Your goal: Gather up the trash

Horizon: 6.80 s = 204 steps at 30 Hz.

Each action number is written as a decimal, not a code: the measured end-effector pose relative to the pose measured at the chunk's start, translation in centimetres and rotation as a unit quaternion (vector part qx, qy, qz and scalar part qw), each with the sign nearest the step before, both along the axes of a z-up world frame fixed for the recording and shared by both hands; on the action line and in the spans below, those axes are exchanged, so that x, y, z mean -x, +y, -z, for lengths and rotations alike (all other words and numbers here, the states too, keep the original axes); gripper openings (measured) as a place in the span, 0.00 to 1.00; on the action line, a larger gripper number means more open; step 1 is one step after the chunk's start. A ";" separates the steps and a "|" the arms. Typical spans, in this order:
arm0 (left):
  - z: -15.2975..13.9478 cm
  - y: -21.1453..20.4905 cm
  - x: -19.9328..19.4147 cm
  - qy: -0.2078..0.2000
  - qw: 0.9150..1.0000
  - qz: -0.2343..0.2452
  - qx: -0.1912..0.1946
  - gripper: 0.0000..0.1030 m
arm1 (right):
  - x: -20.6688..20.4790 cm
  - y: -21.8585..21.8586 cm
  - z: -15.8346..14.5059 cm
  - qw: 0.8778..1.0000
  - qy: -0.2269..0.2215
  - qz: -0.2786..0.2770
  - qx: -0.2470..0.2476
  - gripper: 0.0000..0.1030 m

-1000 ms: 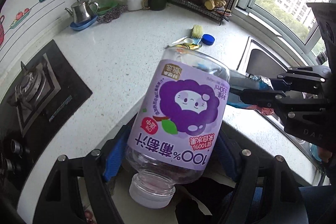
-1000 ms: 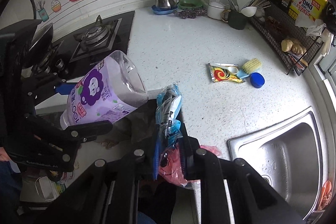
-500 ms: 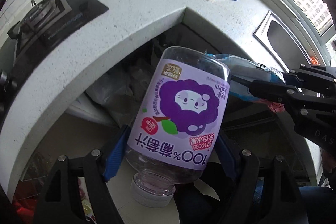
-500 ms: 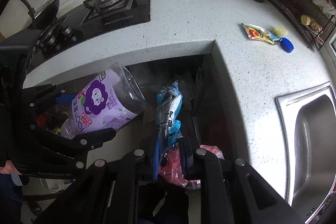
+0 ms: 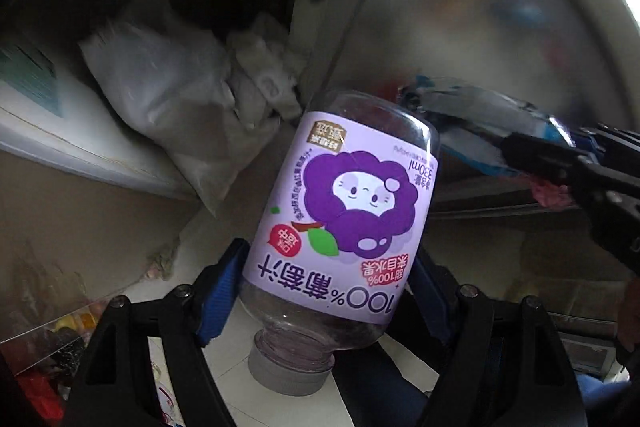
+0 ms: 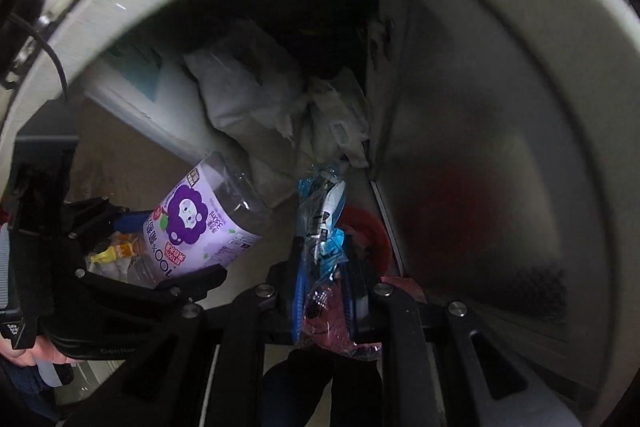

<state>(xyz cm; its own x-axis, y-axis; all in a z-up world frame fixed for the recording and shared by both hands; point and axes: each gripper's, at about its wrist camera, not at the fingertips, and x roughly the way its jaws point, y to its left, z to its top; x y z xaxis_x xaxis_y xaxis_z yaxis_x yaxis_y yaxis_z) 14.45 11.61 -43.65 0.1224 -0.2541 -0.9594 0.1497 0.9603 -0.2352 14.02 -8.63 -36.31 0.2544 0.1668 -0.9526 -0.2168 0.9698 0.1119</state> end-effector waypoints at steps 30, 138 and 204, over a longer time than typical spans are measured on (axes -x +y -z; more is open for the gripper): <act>11.5 -4.7 -3.1 0.032 0.998 0.057 -0.007 0.85 | -1.1 -3.6 9.0 0.999 -0.012 0.039 0.015 0.14; -38.0 -3.2 -10.1 -0.276 0.959 0.045 -0.045 1.00 | -2.7 -7.3 -31.0 0.961 -0.275 0.008 0.019 0.91; -28.7 -11.2 -30.1 -0.122 0.991 0.043 -0.018 1.00 | -23.0 -14.1 -20.9 0.991 -0.049 -0.125 -0.009 0.26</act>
<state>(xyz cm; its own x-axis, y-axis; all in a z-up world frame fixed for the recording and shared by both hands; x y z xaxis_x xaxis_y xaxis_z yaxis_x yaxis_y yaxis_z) 44.54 0.45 -14.99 0.3323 -0.2397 -0.9122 0.2791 0.9488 -0.1477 37.00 -22.68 -15.37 0.2932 0.2537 -0.9218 -0.4613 0.8820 0.0961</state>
